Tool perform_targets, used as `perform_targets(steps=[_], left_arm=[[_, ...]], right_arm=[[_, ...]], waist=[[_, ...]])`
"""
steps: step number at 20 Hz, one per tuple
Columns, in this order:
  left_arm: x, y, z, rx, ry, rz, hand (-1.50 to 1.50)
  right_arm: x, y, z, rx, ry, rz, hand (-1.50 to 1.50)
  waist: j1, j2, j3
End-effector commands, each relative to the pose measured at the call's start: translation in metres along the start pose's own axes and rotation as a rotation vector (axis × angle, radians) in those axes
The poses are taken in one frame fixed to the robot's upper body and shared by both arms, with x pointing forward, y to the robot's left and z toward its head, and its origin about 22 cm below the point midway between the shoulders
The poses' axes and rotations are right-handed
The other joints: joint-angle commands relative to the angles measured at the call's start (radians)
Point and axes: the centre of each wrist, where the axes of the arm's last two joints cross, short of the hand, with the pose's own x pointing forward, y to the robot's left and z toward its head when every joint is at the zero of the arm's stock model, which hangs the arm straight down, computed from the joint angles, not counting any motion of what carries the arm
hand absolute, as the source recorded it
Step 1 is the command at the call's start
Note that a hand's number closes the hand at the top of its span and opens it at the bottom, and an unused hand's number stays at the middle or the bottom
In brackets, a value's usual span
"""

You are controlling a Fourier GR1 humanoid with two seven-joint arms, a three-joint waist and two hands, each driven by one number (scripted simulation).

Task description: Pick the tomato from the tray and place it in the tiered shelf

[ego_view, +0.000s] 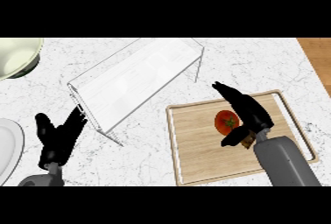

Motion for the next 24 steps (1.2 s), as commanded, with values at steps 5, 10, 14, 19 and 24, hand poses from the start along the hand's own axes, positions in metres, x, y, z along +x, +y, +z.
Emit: perform_targets(steps=[5, 10, 14, 19, 24], left_arm=[[-0.005, 0.003, 0.007, -0.006, 0.037, -0.003, 0.0], [0.0, -0.005, 0.0, -0.008, 0.035, -0.004, 0.0], [-0.013, 0.004, 0.001, -0.001, 0.061, 0.017, 0.0], [0.002, 0.005, -0.005, 0.001, 0.049, -0.015, 0.0], [0.009, 0.013, -0.008, 0.0, 0.037, -0.003, 0.0]], right_arm=[[0.006, 0.02, -0.007, 0.18, -0.132, 0.158, 1.5], [0.002, 0.024, 0.002, 0.135, -0.188, 0.069, 1.5], [0.055, 0.064, 0.01, 0.268, -0.299, 0.091, 1.5], [0.154, 0.097, 0.007, 0.486, -0.437, 0.174, 1.5], [0.201, 0.068, 0.05, 0.361, -0.539, 0.033, 1.5]], waist=[[0.001, 0.004, -0.004], [-0.003, 0.004, -0.004], [-0.006, 0.001, -0.005], [0.01, -0.001, -0.006], [-0.007, -0.001, -0.005]])
